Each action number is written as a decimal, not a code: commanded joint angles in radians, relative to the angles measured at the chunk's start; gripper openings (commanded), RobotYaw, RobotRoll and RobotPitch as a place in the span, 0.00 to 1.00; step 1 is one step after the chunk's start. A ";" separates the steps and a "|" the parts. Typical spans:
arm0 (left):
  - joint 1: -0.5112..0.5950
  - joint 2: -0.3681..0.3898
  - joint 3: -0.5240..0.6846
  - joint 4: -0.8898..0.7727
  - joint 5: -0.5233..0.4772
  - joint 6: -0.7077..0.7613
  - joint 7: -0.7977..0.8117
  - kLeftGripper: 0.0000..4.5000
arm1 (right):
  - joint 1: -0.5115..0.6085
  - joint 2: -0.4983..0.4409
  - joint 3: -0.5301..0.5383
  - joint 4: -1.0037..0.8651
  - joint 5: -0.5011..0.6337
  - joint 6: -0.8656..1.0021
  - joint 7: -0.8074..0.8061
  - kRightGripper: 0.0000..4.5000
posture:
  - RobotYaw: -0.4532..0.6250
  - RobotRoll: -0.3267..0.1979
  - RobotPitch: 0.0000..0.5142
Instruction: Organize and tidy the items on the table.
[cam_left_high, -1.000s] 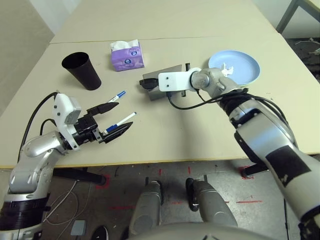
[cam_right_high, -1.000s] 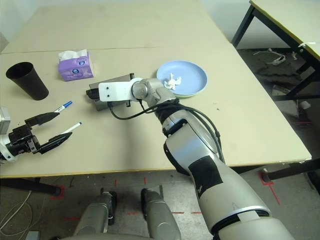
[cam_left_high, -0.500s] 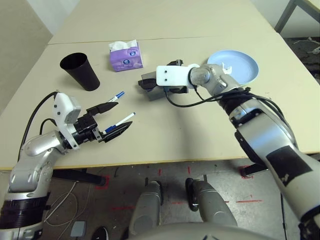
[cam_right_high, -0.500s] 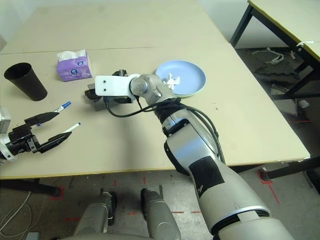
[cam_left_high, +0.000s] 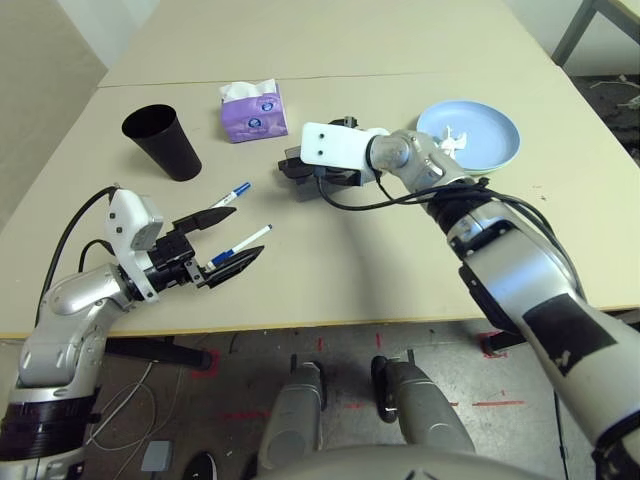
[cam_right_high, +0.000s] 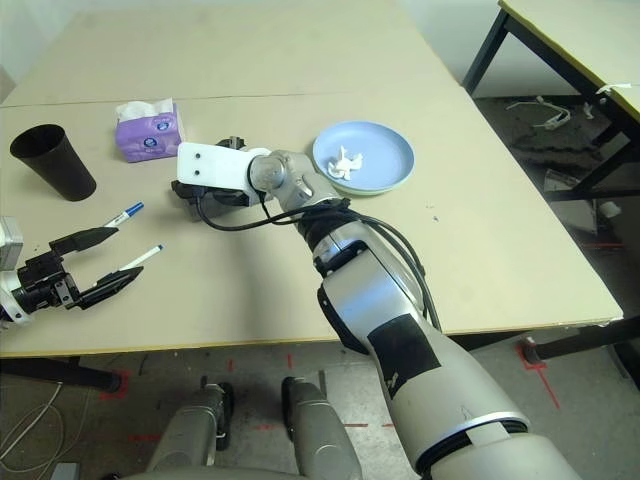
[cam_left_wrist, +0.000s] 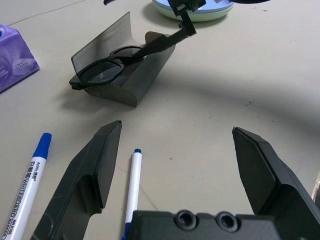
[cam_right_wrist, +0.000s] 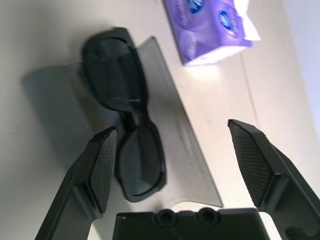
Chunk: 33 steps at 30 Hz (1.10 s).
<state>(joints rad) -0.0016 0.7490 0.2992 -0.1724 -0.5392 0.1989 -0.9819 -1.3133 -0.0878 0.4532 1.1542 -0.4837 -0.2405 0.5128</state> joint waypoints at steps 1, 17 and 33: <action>0.013 -0.006 -0.002 0.000 0.011 -0.004 0.003 1.00 | -0.013 0.015 0.022 0.027 -0.026 -0.010 -0.011 0.99 | 0.43 0.62 0.42; 0.031 -0.026 0.004 -0.022 0.005 -0.011 0.024 1.00 | 0.010 0.016 0.046 0.057 -0.061 -0.010 0.025 0.91 | 0.44 0.62 0.42; 0.045 -0.042 0.006 -0.047 0.003 -0.015 0.044 1.00 | 0.006 0.024 0.041 0.070 -0.071 -0.007 0.032 0.00 | 0.44 0.62 0.41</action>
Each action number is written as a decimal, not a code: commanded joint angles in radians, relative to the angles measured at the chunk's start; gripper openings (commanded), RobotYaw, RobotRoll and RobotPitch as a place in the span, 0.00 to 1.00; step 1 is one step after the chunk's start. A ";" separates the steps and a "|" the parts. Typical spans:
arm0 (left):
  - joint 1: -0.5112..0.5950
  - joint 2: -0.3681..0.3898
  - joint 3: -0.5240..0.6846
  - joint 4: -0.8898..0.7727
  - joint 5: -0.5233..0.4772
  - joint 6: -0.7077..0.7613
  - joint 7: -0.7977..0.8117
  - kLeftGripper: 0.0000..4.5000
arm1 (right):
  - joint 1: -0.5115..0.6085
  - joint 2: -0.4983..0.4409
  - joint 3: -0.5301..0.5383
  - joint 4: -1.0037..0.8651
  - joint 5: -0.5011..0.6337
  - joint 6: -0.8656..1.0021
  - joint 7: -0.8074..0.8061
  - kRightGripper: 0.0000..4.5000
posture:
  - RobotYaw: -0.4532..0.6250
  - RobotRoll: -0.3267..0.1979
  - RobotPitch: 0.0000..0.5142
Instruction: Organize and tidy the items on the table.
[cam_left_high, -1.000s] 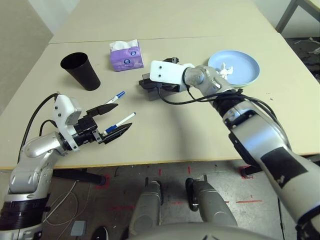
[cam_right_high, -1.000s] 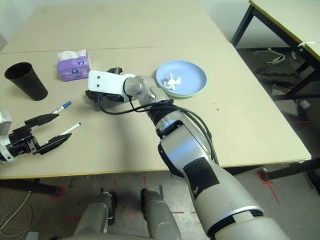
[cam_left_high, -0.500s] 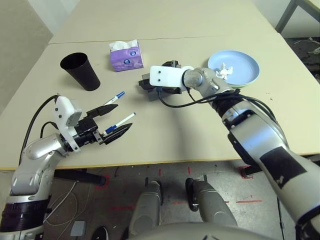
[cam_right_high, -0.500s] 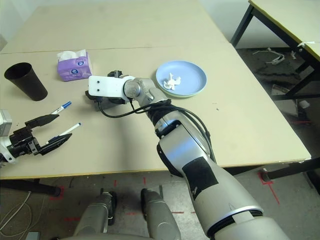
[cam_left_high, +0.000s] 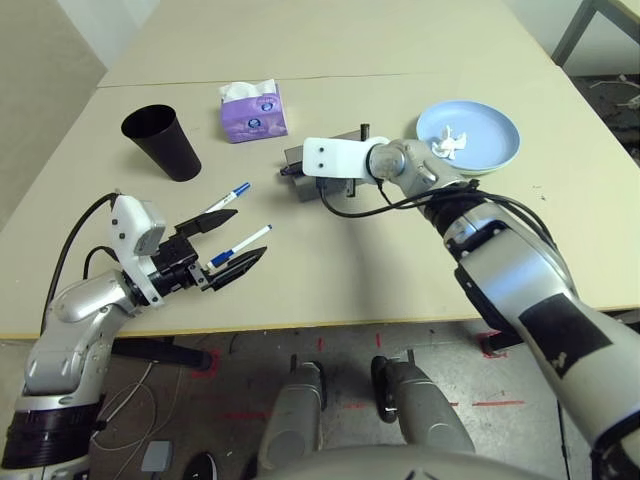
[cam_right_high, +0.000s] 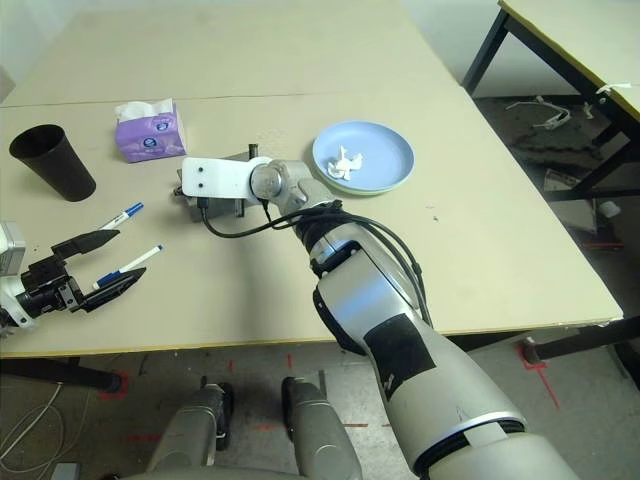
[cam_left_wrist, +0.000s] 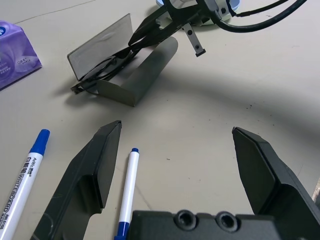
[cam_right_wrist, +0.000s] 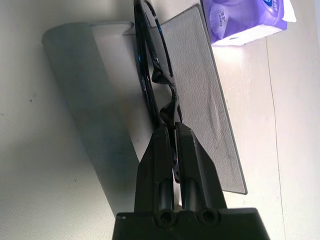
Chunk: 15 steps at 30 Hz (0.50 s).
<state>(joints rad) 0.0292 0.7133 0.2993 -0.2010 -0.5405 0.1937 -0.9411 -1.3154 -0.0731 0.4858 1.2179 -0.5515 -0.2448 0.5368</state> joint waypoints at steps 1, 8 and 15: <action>0.014 -0.007 0.007 -0.020 0.004 -0.011 0.004 1.00 | 0.008 0.009 0.009 0.007 -0.003 -0.002 0.009 0.00 | 0.44 0.62 0.41; 0.016 -0.017 0.007 -0.035 0.002 -0.009 0.017 1.00 | 0.013 -0.004 0.016 0.008 -0.014 0.016 0.030 0.00 | 0.44 0.62 0.40; 0.015 -0.019 0.002 -0.031 0.004 -0.009 0.018 1.00 | 0.003 -0.033 0.023 0.012 -0.037 0.040 0.008 0.00 | 0.43 0.62 0.40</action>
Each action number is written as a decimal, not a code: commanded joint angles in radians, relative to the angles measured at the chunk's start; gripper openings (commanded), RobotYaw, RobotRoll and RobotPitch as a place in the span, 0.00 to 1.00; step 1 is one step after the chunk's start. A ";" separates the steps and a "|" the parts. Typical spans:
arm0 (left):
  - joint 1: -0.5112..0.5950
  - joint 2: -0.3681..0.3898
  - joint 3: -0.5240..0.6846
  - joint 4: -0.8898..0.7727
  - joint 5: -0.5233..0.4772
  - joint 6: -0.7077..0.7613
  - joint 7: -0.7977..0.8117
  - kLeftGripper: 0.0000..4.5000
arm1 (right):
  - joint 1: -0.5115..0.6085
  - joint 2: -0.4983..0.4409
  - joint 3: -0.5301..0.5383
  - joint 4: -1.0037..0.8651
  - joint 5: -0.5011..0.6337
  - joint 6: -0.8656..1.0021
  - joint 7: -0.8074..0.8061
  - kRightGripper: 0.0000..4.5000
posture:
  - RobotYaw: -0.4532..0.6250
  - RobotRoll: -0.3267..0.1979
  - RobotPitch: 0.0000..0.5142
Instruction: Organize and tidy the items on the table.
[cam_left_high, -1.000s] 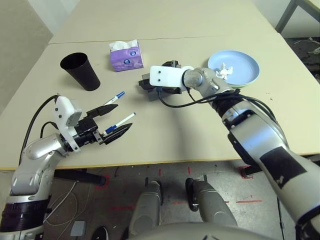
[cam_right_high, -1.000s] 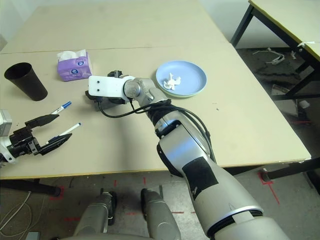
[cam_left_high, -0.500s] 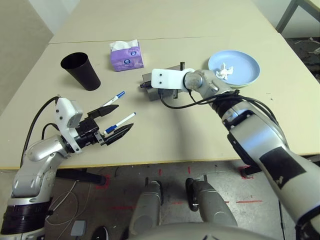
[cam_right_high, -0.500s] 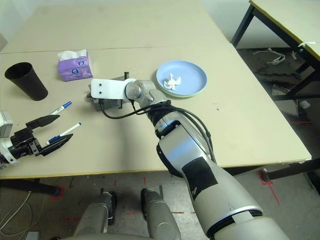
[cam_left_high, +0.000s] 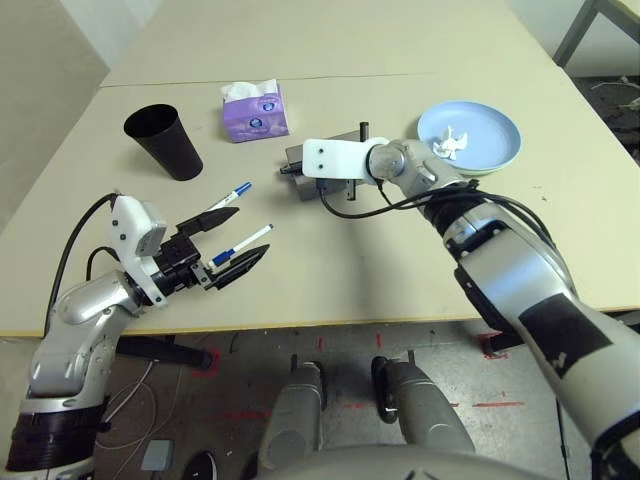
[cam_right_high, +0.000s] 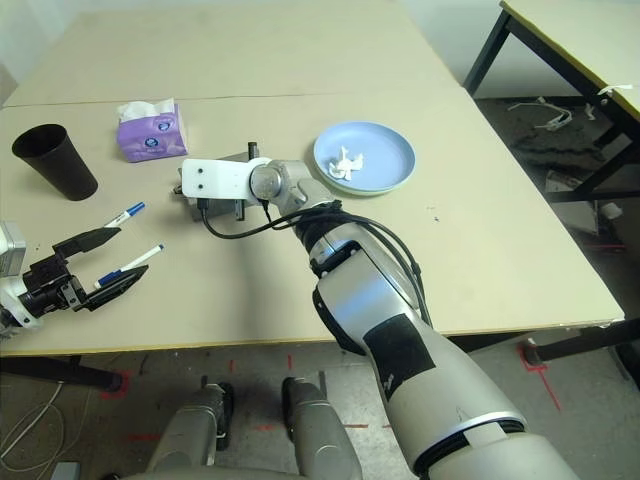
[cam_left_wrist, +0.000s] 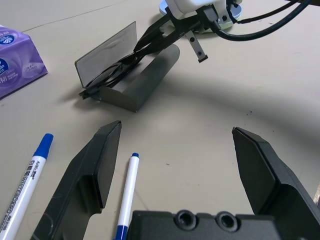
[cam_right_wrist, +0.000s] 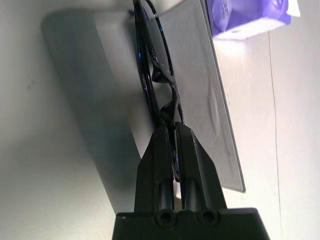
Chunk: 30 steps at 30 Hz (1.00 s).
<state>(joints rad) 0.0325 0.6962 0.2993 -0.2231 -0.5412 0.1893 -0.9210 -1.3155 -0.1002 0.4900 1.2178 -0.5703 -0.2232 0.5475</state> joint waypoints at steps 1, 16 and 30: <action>0.011 -0.002 0.001 -0.007 0.005 -0.005 -0.002 1.00 | 0.002 -0.007 0.019 0.012 -0.019 0.020 -0.003 0.00 | 0.43 0.62 0.40; -0.007 0.002 -0.002 0.011 0.011 -0.007 -0.007 1.00 | 0.011 -0.026 0.023 -0.014 -0.025 0.047 0.101 0.00 | 0.42 0.62 0.40; -0.039 0.003 -0.010 0.071 0.030 -0.024 -0.021 1.00 | 0.007 -0.039 -0.037 -0.223 0.107 0.134 0.336 0.52 | 0.40 0.62 0.39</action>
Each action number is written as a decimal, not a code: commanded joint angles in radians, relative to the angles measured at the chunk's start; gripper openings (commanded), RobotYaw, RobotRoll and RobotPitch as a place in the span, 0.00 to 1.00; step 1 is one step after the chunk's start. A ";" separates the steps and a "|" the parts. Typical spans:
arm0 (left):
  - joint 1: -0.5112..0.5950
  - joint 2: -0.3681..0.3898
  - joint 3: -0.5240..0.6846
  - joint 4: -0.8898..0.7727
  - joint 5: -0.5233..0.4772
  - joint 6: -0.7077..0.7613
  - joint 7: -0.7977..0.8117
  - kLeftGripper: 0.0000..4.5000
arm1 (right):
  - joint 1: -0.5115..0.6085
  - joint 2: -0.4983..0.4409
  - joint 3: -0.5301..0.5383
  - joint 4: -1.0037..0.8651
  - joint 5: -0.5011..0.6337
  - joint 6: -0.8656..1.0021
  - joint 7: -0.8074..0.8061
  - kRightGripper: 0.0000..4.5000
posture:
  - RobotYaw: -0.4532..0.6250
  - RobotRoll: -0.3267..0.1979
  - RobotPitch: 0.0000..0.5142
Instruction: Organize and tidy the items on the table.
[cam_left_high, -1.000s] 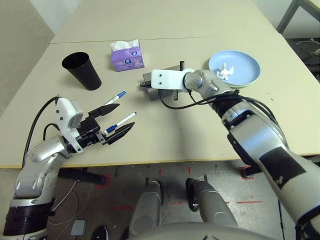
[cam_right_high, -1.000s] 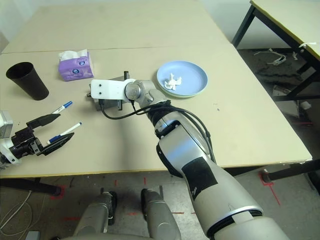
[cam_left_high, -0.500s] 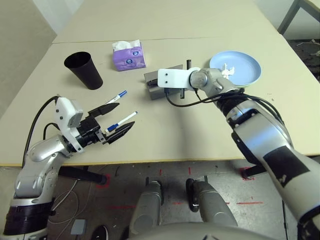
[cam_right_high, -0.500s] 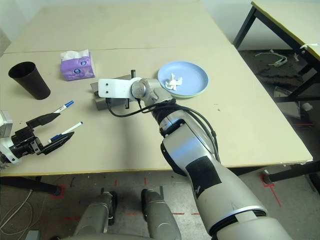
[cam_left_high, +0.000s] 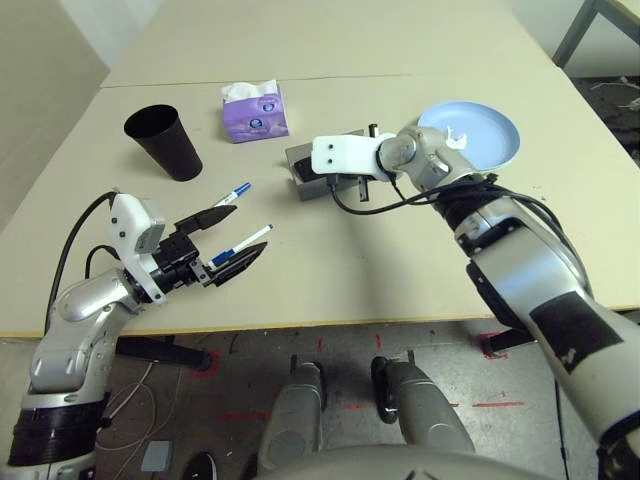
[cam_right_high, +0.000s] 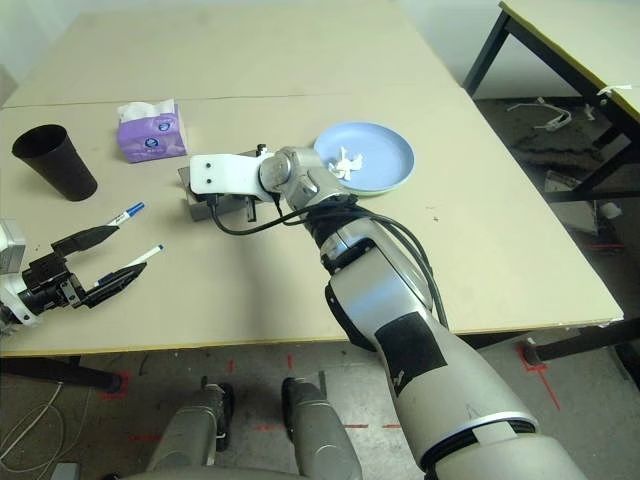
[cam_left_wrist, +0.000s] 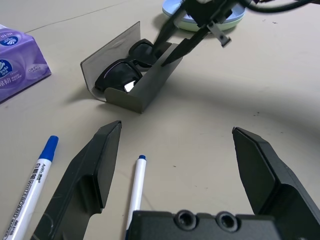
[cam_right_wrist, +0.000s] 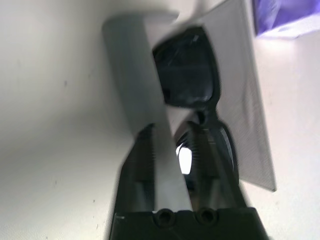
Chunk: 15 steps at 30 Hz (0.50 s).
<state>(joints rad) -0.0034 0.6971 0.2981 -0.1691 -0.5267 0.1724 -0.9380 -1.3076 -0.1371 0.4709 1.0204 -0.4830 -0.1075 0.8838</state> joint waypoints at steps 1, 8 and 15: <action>-0.008 0.001 -0.007 0.019 0.014 -0.005 -0.001 1.00 | -0.002 -0.005 -0.022 -0.032 0.024 0.021 -0.008 0.60 | 0.40 0.62 0.39; -0.027 -0.003 0.004 0.037 0.017 -0.007 0.014 1.00 | 0.028 -0.034 -0.122 -0.116 0.116 0.063 -0.059 1.00 | 0.41 0.62 0.38; -0.019 -0.010 0.003 0.041 0.023 -0.012 0.021 1.00 | 0.276 -0.172 -0.291 -0.532 0.387 0.310 0.161 1.00 | 0.40 0.62 0.38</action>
<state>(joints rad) -0.0366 0.6898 0.2982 -0.1385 -0.5122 0.1644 -0.9176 -1.0802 -0.2750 0.2089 0.5839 -0.1645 0.1337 0.9730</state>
